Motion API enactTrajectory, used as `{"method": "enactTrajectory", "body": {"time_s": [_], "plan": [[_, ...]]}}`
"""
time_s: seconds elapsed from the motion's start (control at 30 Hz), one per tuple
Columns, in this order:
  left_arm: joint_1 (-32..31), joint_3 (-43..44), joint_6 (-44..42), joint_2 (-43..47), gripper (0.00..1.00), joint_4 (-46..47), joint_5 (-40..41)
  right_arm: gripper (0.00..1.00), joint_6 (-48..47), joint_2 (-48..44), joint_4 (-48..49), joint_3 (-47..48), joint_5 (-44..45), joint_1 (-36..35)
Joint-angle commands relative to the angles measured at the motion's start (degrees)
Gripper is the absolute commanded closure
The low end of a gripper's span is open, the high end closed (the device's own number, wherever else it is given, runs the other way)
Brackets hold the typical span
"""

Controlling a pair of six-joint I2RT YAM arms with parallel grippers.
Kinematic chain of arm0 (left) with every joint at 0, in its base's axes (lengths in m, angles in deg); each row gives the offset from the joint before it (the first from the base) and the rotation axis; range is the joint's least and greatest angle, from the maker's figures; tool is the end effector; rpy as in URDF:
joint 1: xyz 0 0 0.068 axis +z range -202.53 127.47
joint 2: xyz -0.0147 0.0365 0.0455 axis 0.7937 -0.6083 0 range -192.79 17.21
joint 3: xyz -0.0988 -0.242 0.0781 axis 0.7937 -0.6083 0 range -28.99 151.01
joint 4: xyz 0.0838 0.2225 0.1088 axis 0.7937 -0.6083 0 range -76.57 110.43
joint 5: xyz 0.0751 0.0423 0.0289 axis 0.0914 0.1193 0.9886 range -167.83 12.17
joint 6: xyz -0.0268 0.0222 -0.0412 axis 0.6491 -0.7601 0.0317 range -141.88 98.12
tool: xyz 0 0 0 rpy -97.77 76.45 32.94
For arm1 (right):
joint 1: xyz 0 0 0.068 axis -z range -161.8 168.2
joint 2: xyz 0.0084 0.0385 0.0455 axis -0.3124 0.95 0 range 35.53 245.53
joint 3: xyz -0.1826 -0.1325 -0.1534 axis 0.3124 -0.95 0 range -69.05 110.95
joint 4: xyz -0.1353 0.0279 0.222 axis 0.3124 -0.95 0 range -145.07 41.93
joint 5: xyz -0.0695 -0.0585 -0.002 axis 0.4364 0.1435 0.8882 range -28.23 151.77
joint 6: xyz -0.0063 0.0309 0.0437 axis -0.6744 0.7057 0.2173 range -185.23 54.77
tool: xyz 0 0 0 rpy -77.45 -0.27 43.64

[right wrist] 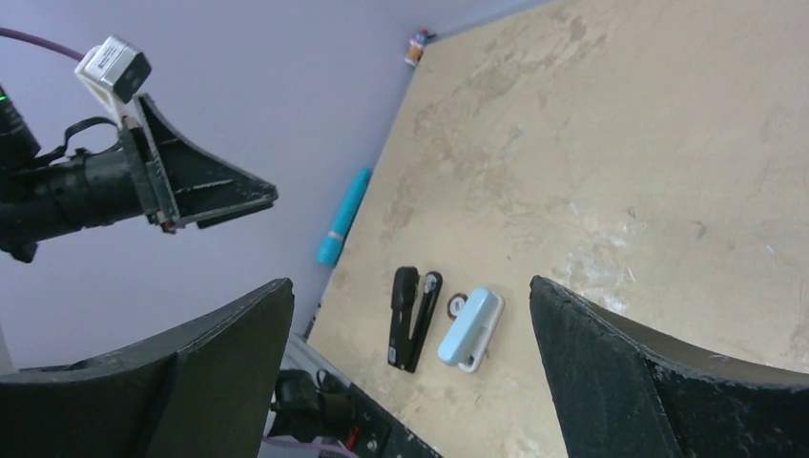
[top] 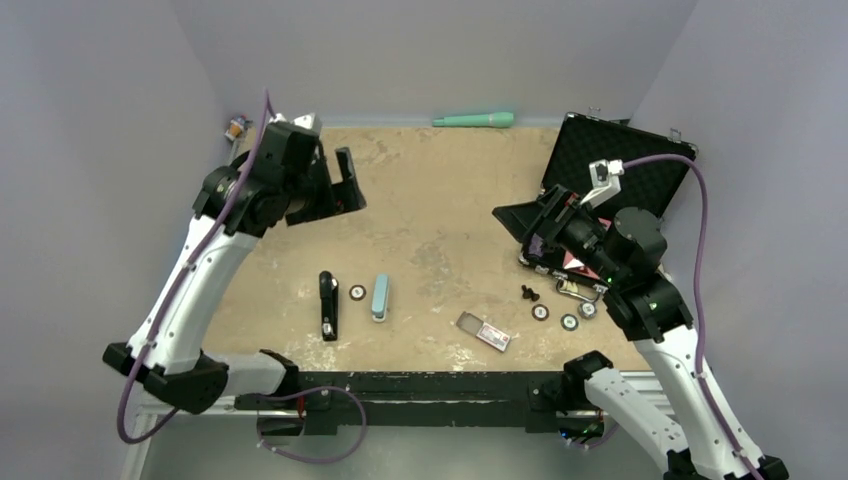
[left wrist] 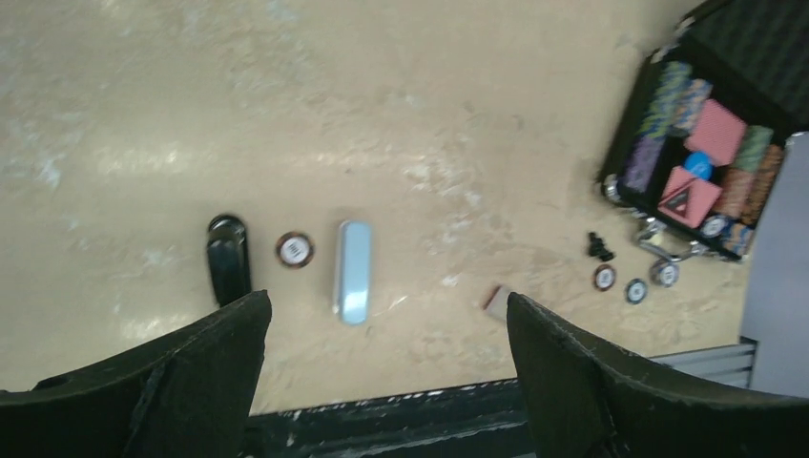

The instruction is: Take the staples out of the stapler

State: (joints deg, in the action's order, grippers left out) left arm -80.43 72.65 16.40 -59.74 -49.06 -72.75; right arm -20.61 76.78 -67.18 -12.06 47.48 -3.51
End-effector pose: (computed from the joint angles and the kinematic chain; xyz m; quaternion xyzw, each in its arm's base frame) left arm 0.2097 -0.1074 0.4504 -0.1004 0.9169 -0.1754 0.3440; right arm 0.1354 0.0634 0.4055 0.0597 0.7245 0.4481 0.5203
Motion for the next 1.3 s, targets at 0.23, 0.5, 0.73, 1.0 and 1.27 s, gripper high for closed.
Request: {"method": "enactTrajectory", "body": {"time_s": [0.23, 0.5, 0.73, 1.0, 1.27], "plan": [[-0.4, -23.0, 2.6, 26.3, 0.09, -10.1, 8.3, 0.01, -4.8, -1.6, -2.3, -7.4, -11.2, -0.2], [-0.4, -29.1, -1.1, 33.8, 0.10, -13.1, 6.0, 0.01, -6.7, 2.0, -10.0, -7.5, -6.8, -1.6], [-0.4, -34.7, -3.5, 37.7, 0.12, -10.7, -0.4, 0.02, 0.5, 2.9, -11.6, -8.1, -3.6, -5.3], [-0.4, -41.3, -3.5, 36.0, 0.18, -3.8, -6.1, 0.02, 15.6, 6.7, -20.4, -2.8, 10.5, -21.4], [-0.5, -43.3, -3.1, 30.9, 0.19, -0.2, -3.0, 0.02, 21.4, 12.9, -18.9, -2.2, 17.1, -34.0]]}}
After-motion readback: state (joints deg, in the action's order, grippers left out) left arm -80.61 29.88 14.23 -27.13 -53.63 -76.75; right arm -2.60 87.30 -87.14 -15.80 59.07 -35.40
